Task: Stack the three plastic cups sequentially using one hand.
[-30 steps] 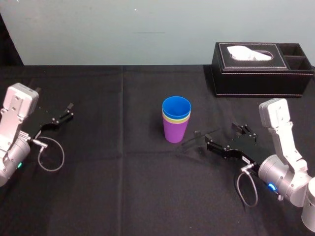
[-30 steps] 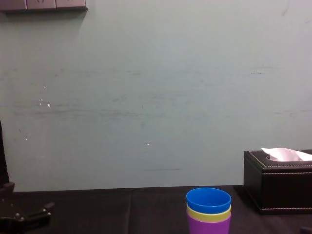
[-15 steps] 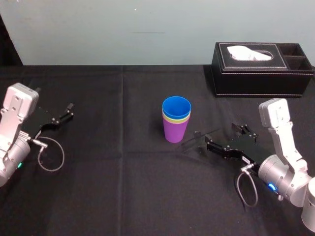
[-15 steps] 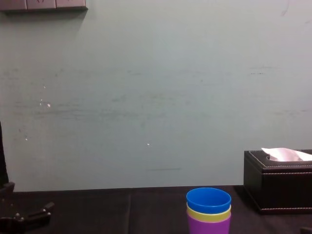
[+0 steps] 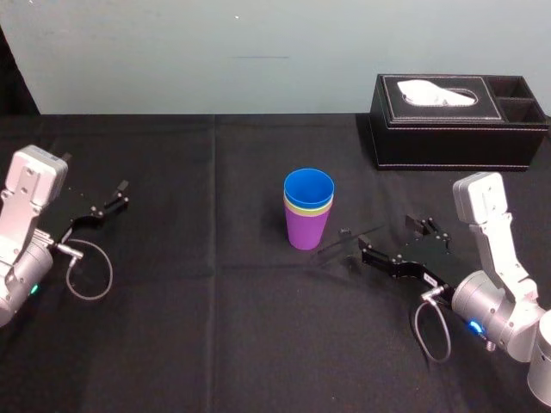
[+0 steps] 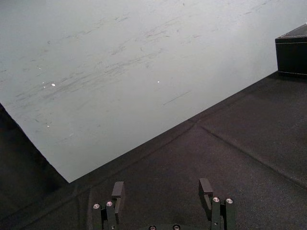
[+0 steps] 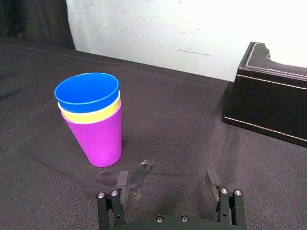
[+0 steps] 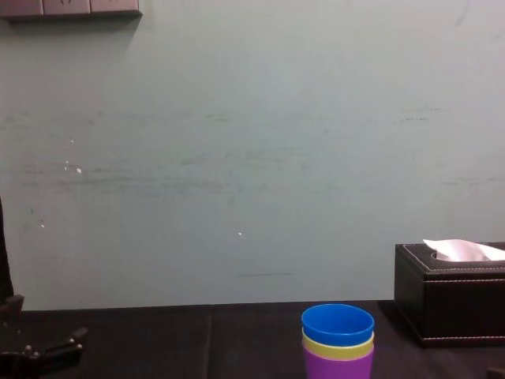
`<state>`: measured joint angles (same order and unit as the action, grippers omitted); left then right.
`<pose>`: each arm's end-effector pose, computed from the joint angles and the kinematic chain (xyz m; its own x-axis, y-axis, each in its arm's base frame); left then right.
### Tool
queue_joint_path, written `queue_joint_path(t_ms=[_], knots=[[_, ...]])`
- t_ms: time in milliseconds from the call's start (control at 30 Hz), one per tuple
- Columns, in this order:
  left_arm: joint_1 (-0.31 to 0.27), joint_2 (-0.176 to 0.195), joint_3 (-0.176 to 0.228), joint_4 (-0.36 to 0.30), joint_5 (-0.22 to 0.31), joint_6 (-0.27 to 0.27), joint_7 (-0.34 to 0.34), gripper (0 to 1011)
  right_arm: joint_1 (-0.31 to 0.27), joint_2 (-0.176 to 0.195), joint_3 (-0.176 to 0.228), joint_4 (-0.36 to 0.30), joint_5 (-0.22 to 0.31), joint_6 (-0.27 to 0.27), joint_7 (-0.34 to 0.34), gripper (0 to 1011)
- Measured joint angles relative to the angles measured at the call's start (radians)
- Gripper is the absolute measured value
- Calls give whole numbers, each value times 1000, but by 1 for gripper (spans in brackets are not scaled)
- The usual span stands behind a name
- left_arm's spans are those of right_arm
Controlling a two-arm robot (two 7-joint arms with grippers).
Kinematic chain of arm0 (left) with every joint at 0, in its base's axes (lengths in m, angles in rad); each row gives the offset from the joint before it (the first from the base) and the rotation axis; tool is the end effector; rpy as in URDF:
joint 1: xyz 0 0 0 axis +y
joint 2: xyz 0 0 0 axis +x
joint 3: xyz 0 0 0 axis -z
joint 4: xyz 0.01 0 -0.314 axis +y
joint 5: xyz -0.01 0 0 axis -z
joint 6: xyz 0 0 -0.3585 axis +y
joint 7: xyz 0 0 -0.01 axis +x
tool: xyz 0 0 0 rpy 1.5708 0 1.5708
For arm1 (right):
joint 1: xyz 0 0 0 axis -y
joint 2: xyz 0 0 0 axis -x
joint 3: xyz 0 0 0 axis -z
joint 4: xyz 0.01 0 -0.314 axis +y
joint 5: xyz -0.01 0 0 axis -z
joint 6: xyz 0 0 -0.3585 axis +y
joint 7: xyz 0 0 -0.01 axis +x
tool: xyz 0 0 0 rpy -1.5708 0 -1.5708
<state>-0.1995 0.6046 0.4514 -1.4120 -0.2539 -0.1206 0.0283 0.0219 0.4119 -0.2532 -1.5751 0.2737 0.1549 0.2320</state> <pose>0.4090 0.0831 -0.3312 0.2923 0.8803 0.3737 -0.9552 0.2874 0.0702 0.3735 -0.0424 -0.3268 0.4519 -0.8889 0.0750 0.8713 0.4219 -0.2507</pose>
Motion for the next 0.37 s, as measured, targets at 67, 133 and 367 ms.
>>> queue_joint_path(t_ms=[67, 133, 367], knots=[[0, 0, 0, 0, 0, 0, 0, 1011, 0, 0, 0, 0, 0, 0, 0, 1003], [0, 0, 0, 0, 0, 0, 0, 1012, 0, 0, 0, 0, 0, 0, 0, 1003], [0, 0, 0, 0, 0, 0, 0, 1011, 0, 0, 0, 0, 0, 0, 0, 1003]])
